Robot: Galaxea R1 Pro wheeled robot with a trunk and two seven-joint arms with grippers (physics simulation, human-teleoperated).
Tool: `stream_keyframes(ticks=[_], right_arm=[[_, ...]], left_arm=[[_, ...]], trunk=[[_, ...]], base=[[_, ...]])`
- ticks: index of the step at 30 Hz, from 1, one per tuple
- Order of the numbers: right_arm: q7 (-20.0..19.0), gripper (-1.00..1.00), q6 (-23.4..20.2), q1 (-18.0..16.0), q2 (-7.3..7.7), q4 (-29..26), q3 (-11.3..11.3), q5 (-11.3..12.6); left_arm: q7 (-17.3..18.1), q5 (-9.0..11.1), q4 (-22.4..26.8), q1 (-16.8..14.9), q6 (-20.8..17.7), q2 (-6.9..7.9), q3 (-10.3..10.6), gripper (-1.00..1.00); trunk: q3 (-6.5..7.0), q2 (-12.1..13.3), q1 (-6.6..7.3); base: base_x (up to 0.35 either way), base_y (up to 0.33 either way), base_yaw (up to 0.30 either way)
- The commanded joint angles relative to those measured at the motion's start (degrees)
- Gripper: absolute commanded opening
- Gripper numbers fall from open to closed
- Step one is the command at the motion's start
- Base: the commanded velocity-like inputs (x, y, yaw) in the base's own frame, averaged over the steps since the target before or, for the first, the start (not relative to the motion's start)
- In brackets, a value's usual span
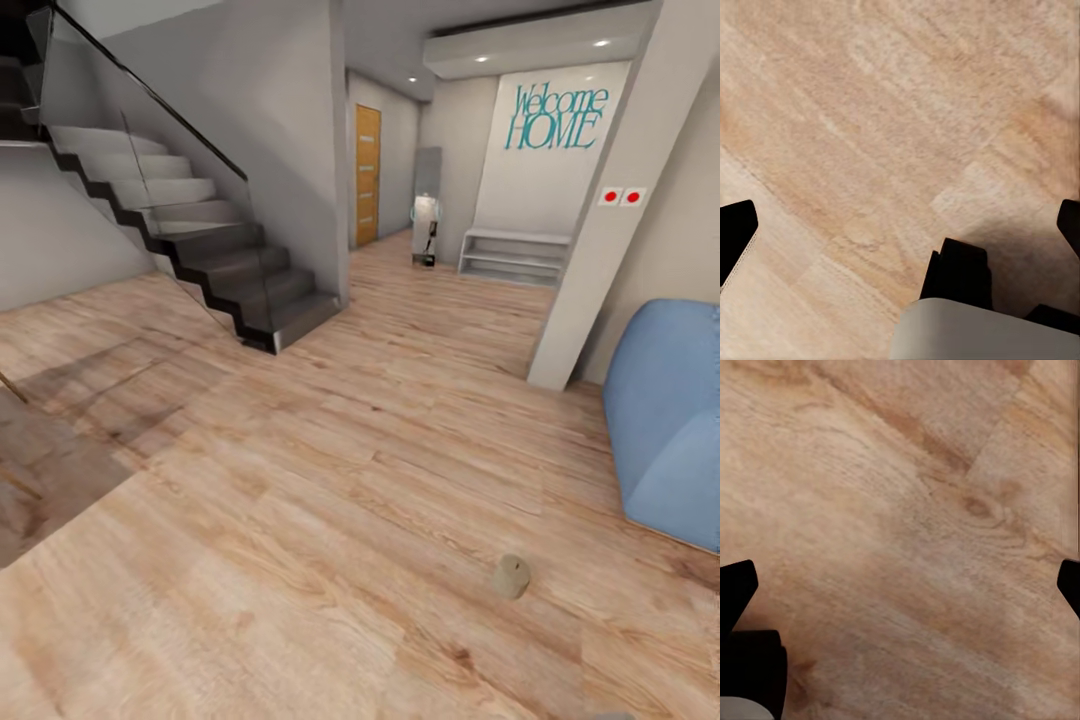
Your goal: Place each of the two pumpkins and all three candles from the living room inside a cabinet in the living room (use any cabinet), then make sure every cabinet is closed, and position the cauldron so it is next to a table in the living room.
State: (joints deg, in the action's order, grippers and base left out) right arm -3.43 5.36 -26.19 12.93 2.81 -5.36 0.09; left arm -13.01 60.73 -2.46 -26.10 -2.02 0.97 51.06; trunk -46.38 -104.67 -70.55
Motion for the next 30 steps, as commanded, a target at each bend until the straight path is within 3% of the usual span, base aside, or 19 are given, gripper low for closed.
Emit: stream_keyframes(ticks=[1, 14, 30], right_arm=[[0.0, 1.00, 0.0, 0.0, 0.00, 0.0, 0.0, 0.0], [0.0, 1.00, 0.0, 0.0, -0.01, 0.0, 0.0, 0.0], [0.1, 1.00, 0.0, 0.0, 0.08, 0.1, -0.1, -0.1]], left_arm=[[0.0, 0.0, 0.0, 0.0, 0.0, 0.00, 0.0, 1.00], [0.0, 0.0, 0.0, 0.0, 0.0, 0.00, 0.0, 1.00], [0.0, 0.0, 0.0, 0.0, 0.0, 0.00, 0.0, 1.00]], trunk=[[-0.05, 0.0, 0.00], [-0.67, 0.0, 0.00], [-0.72, 0.0, 0.00]], base=[[0.330, 0.000, -0.239], [0.330, 0.000, -0.235], [0.330, 0.000, -0.012]])
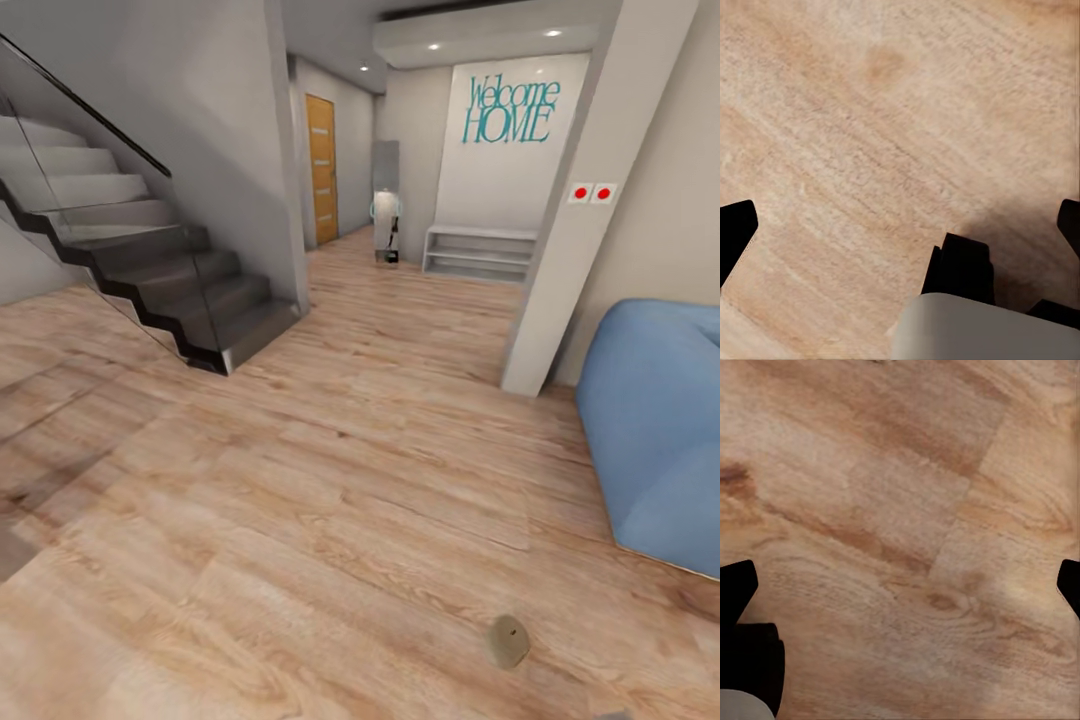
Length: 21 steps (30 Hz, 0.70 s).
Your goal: Place each of the two pumpkins and all three candles from the living room inside a cabinet in the living room (use any cabinet), then make sure every cabinet is closed, and position the cauldron so it is next to a table in the living room.
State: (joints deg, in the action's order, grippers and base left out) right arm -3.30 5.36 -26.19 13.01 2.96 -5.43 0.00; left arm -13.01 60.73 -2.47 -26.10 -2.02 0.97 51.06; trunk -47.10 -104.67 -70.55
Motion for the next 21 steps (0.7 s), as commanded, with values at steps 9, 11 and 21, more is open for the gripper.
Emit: stream_keyframes(ticks=[9, 11, 21], right_arm=[[-0.1, 1.00, 0.0, 0.0, -0.01, -0.1, 0.1, 0.1], [-0.1, 1.00, 0.0, 0.0, 0.00, -0.1, 0.1, 0.1], [-0.1, 1.00, 0.0, 0.0, 0.00, -0.1, 0.0, 0.0]], left_arm=[[0.0, 0.0, 0.0, 0.0, 0.0, 0.00, 0.0, 1.00], [0.0, 0.0, 0.0, 0.0, 0.0, 0.00, 0.0, 1.00], [0.0, 0.0, 0.0, 0.0, 0.0, 0.00, 0.0, 1.00]], trunk=[[0.57, 0.0, 0.00], [0.74, 0.0, 0.00], [1.52, 0.0, 0.00]], base=[[0.330, 0.000, -0.113], [0.330, 0.000, -0.156], [0.328, 0.000, -0.147]])
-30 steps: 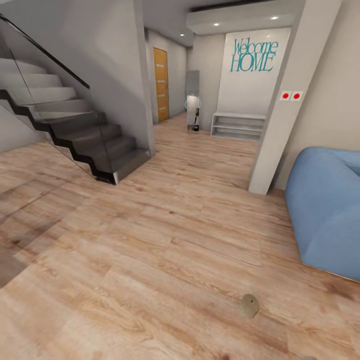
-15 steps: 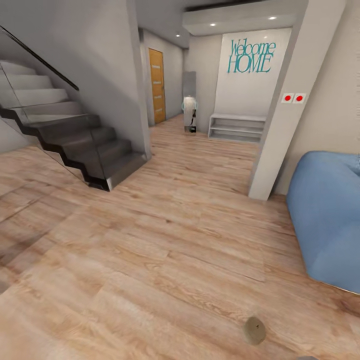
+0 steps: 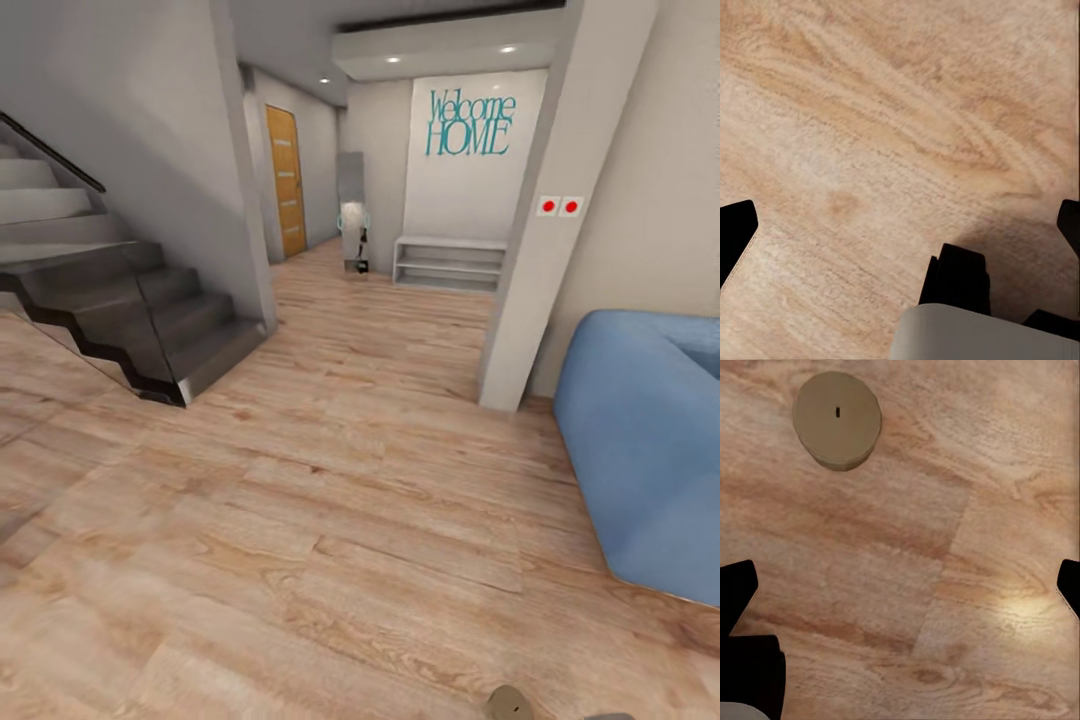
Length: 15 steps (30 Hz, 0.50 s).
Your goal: Place each of the two pumpkins and all three candles from the living room inside a cabinet in the living room (use any cabinet), then make sure every cabinet is closed, and position the cauldron so it is next to a table in the living room.
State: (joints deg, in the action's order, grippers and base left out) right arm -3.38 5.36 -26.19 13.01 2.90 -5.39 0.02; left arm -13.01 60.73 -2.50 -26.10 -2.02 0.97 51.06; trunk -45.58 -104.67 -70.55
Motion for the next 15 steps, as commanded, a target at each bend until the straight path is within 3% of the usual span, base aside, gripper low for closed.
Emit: stream_keyframes(ticks=[1, 14, 15], right_arm=[[0.0, 1.00, 0.0, 0.0, 0.00, 0.0, 0.0, 0.0], [0.0, 1.00, -0.1, 0.0, 0.13, 0.2, 0.0, 0.0], [-0.1, 1.00, -0.6, -0.1, -0.01, -0.1, -0.2, -0.1]], left_arm=[[0.0, 0.0, 0.0, 0.0, 0.0, 0.00, 0.0, 1.00], [0.0, 0.2, 0.0, 0.0, 0.0, 0.00, 0.0, 1.00], [0.0, 0.1, 3.3, -0.7, -0.1, 0.02, 0.0, 1.00]], trunk=[[0.03, 0.0, 0.00], [0.08, 0.0, 0.00], [0.08, 0.0, 0.00]], base=[[0.257, 0.000, -0.053], [0.033, 0.000, -0.006], [0.000, 0.000, 0.000]])
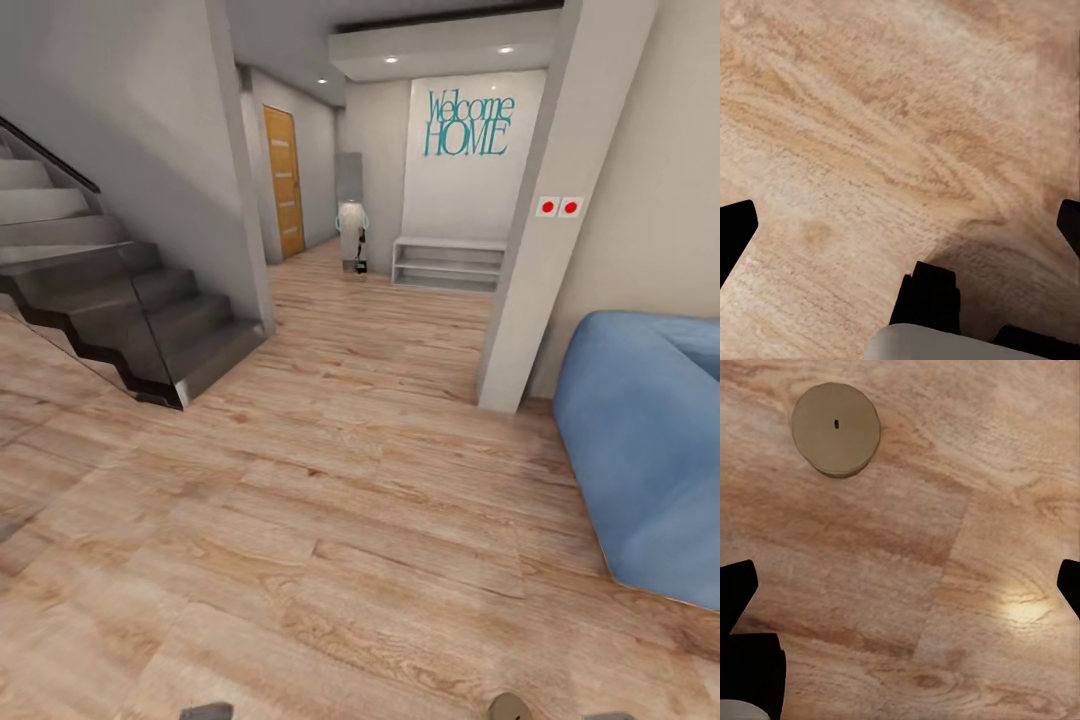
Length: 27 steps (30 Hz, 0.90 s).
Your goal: Place each of the two pumpkins and all three candles from the living room inside a cabinet in the living room (use any cabinet), then make sure every cabinet is closed, and position the cauldron so it is next to a table in the living room.
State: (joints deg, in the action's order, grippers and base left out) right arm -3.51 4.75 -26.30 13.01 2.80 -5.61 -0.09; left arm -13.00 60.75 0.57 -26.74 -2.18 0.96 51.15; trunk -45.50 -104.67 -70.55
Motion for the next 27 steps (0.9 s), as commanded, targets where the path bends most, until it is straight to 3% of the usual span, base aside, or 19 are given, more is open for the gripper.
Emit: stream_keyframes(ticks=[1, 2, 3, 6, 9, 12, 15, 20, 25, 27], right_arm=[[0.0, 1.00, -0.1, -0.2, -0.04, 0.0, 0.0, 0.0], [0.0, 1.00, -0.1, -0.3, -0.03, -0.1, 0.0, 0.0], [-0.1, 1.00, 0.0, -0.3, 0.03, -0.1, 0.0, 0.0], [-0.1, 1.00, 0.0, -0.3, 0.01, -0.1, 0.0, 0.0], [-0.1, 1.00, 0.1, -0.3, 0.00, -0.1, -0.1, -0.1], [0.0, 1.00, 0.1, -0.5, 0.04, -0.2, 0.0, 0.0], [0.1, 1.00, -0.1, -0.9, 0.03, -0.3, 0.1, 0.0], [0.1, 1.00, -0.4, -2.3, 0.04, -0.5, 0.1, 0.0], [0.1, 1.00, -1.0, -4.9, 0.00, -1.2, 0.1, 0.0], [0.2, 1.00, -1.3, -5.6, -0.54, -1.4, 0.2, 0.1]], left_arm=[[0.3, 0.0, 3.5, -0.8, -0.2, 0.42, -0.1, 1.00], [0.7, -0.1, 6.5, -1.5, -0.3, 0.90, -0.1, 1.00], [2.2, 0.0, 22.0, -4.0, -2.1, 3.77, -0.3, 1.00], [2.6, 0.1, 34.8, -6.0, -8.4, 5.48, -0.6, 1.00], [3.5, 0.2, 46.1, -6.9, -15.8, 5.90, -3.2, 1.00], [4.1, 0.2, 53.2, -7.9, -22.5, 4.95, -6.9, 1.00], [4.3, 0.4, 59.5, -9.1, -32.1, 2.47, -12.6, 1.00], [4.7, 0.4, 68.4, -9.8, -39.8, -1.21, -19.7, 1.00], [4.8, 0.2, 81.8, -9.8, -40.7, -2.68, -21.8, 1.00], [4.7, 0.1, 82.1, -9.7, -40.6, -2.70, -21.6, 1.00]], trunk=[[-0.01, 0.0, 0.00], [-0.01, 0.0, 0.00], [-0.01, 0.0, 0.00], [-0.01, 0.0, 0.00], [-0.01, 0.0, 0.00], [-0.01, 0.0, 0.00], [-0.01, 0.0, 0.00], [-0.01, 0.0, 0.00], [-0.01, 0.0, 0.00], [-0.01, 0.0, 0.00]], base=[[0.000, 0.000, 0.000], [0.000, 0.000, 0.000], [0.000, 0.000, 0.000], [0.000, 0.000, 0.000], [0.000, 0.000, 0.000], [0.000, 0.000, 0.000], [0.000, 0.000, 0.000], [0.000, 0.000, 0.000], [0.000, 0.000, 0.000], [0.000, 0.000, 0.000]])
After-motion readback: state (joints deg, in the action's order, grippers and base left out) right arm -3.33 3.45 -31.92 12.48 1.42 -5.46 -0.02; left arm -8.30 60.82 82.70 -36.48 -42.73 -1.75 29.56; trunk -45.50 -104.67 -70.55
